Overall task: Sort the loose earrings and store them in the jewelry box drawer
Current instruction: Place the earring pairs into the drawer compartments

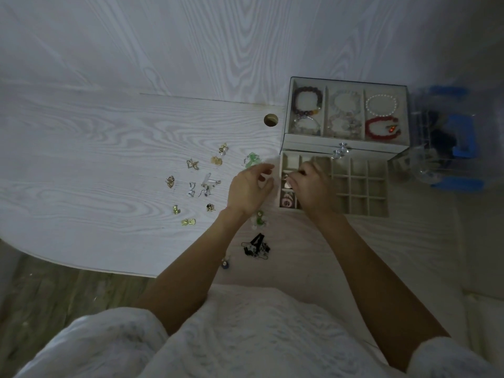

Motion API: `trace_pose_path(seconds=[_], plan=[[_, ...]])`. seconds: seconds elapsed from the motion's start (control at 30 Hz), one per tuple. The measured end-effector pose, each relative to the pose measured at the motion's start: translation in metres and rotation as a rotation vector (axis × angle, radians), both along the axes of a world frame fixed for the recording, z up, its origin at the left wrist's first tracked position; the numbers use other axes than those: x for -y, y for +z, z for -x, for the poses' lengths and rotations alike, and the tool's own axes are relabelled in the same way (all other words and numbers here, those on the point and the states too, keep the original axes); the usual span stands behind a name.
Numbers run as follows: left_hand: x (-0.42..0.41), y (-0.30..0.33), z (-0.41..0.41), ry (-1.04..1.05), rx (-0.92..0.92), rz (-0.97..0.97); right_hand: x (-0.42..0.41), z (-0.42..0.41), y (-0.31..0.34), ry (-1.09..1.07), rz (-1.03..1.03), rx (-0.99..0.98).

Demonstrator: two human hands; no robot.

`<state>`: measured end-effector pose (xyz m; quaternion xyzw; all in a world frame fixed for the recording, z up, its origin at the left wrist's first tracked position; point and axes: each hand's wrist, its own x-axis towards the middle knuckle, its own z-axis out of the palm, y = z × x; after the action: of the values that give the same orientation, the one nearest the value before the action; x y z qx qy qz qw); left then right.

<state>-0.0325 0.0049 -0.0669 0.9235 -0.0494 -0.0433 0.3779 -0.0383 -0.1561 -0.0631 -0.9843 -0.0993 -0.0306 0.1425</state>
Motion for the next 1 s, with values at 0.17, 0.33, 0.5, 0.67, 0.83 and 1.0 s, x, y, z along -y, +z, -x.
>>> trace_pose_path(seconds=[0.17,0.33,0.5,0.67,0.83,1.0], plan=[[-0.031,-0.009,-0.016,0.155,0.043,-0.070,-0.017,-0.007,0.021,0.040,-0.210,0.101],[-0.035,-0.020,-0.039,-0.016,0.035,-0.174,-0.064,-0.043,0.008,0.144,-0.143,-0.193],[-0.038,-0.022,-0.047,-0.058,0.030,-0.190,-0.080,-0.062,-0.011,0.013,-0.098,-0.297],[-0.041,-0.017,-0.042,-0.002,-0.040,-0.126,-0.079,-0.059,-0.013,-0.074,-0.223,-0.274],[-0.043,0.003,-0.032,0.102,-0.111,0.183,-0.064,-0.042,-0.004,-0.086,-0.478,-0.216],[-0.005,0.022,-0.019,0.089,-0.117,0.402,-0.022,-0.012,0.011,-0.286,-0.769,-0.199]])
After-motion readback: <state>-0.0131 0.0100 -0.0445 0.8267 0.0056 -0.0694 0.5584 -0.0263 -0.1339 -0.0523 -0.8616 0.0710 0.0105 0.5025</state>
